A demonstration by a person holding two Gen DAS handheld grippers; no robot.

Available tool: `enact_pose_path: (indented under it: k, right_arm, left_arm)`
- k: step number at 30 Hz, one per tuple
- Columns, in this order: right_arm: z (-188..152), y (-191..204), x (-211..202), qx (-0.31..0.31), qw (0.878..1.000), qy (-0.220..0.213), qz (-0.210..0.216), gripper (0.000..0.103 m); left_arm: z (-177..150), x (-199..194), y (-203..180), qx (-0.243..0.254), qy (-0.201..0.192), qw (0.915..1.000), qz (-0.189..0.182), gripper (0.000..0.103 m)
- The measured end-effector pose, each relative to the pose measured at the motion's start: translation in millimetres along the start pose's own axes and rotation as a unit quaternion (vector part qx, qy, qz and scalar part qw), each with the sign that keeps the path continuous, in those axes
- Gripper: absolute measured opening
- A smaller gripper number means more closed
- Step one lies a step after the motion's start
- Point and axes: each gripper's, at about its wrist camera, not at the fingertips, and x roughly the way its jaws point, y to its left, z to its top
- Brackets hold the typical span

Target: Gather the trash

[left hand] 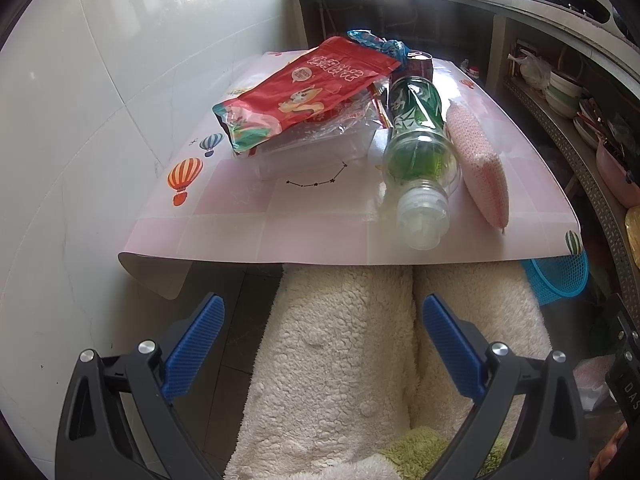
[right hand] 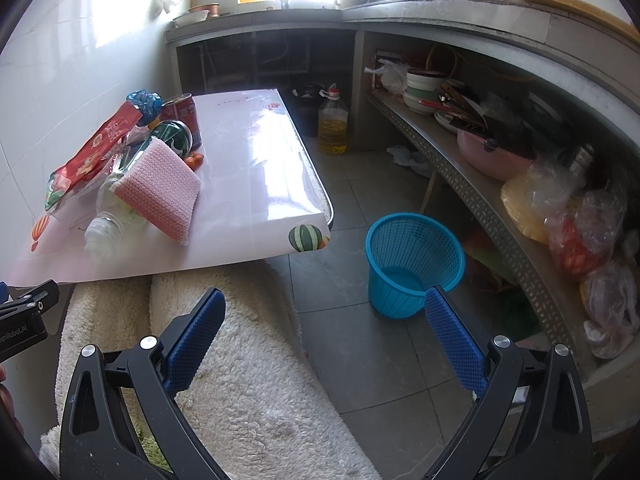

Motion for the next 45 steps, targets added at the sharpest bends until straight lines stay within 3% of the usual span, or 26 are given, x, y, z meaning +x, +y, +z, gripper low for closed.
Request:
enact_pose_path:
  k: [25,33,41,45]
  right_arm:
    - [6,1,5,-0.005,1.000,0.004,0.002,0.095]
    - [18,13,14,-0.032,0.999,-0.013,0.015,0.095]
    - [51,36,25,-0.056,0.991,-0.061,0.103,0.095]
    - [61,53,25,-0.094,0.984,-0.093,0.118,0.095]
  left_arm:
    - [5,13,4,0.004,0.010,0.9999,0.000,0.097]
    - [20,26,26,-0.014,-0.006,0.9998,0.016,0.097]
    - [62,36,69,-0.039,-0.047,0.9981,-0.004,0.097]
    - [82,31,93,-0.058,-0.128,0.9877,-0.068,0.097]
